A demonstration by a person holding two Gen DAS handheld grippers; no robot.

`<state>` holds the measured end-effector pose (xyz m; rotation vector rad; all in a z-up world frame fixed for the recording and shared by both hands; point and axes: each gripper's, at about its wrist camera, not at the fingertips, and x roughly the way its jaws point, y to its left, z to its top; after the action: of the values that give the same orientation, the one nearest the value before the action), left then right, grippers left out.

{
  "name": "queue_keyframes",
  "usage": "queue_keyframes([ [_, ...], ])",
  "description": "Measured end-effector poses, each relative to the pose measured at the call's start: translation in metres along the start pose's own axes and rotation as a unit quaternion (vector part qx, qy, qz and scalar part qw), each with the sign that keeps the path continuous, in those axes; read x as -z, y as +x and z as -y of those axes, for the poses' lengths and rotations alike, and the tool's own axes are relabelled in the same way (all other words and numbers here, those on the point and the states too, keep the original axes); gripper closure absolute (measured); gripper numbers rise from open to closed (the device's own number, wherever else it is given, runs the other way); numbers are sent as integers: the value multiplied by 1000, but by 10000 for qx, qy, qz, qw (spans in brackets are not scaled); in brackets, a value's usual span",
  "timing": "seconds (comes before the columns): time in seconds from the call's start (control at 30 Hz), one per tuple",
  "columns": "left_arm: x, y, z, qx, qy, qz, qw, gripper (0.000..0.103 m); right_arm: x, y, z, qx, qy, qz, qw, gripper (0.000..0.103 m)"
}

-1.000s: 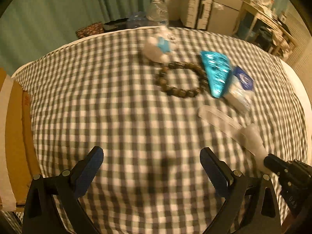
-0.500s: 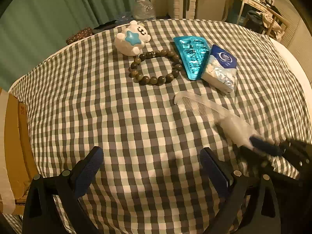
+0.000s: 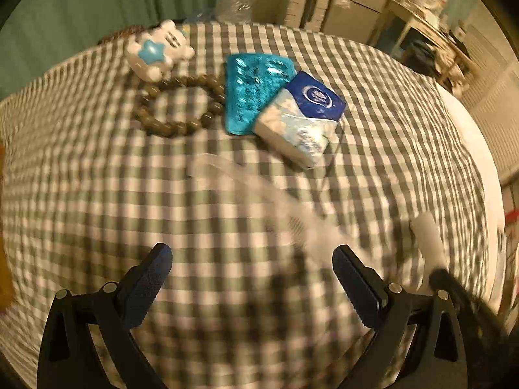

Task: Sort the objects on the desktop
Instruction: 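Grasp the white comb with the left tool while the right tool grasps the white tube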

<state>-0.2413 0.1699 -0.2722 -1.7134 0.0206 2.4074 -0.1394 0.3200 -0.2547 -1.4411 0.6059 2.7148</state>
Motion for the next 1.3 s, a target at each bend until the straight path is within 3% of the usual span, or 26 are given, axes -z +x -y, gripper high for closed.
queue_keyframes([
  [0.23,-11,27,6,-86,-767,-262,9967,0,8,-3,13,-149,108,127,9998,97],
  [0.37,-16,30,9,-224,-535,-377,9976,1,10,1,11,-183,116,137,9997,96],
  [0.4,-15,28,11,-270,-416,-365,9981,7,10,0,10,-172,105,134,9997,96],
  [0.47,-12,18,8,-233,-295,-204,9991,31,10,-1,10,-147,84,145,9998,96],
  [0.5,-11,12,5,-164,-247,-149,9995,53,10,-2,10,-149,77,144,9998,96],
  [0.53,-11,7,6,-88,-186,-136,9997,67,11,-5,11,-139,72,144,9998,96],
  [0.57,-11,2,0,116,-103,-162,9997,69,12,-7,11,-120,78,135,9998,95],
  [0.63,-10,-5,-9,486,-96,-225,9985,89,14,-11,12,-99,100,132,9998,95],
  [0.67,-8,-10,-17,683,-60,-242,9974,92,15,-14,11,-90,108,139,9998,95],
  [0.73,-5,-18,-29,706,61,-134,9974,98,16,-19,9,-103,121,148,9998,95],
  [0.93,18,-45,-43,678,355,67,9970,99,18,-37,0,-17,85,205,9998,92],
  [1.1,18,-44,-48,807,445,-53,9957,97,19,-46,-1,31,75,224,9997,92],
  [1.17,19,-35,-46,740,433,-254,9960,88,19,-43,2,38,86,169,9998,92],
  [1.2,19,-30,-45,622,410,-329,9967,72,19,-42,4,21,91,135,9999,89],
  [1.23,19,-25,-44,479,357,-374,9975,47,20,-38,6,41,91,87,9999,89],
  [1.3,18,-17,-47,299,151,-390,9987,29,20,-33,9,67,105,35,9999,89],
])
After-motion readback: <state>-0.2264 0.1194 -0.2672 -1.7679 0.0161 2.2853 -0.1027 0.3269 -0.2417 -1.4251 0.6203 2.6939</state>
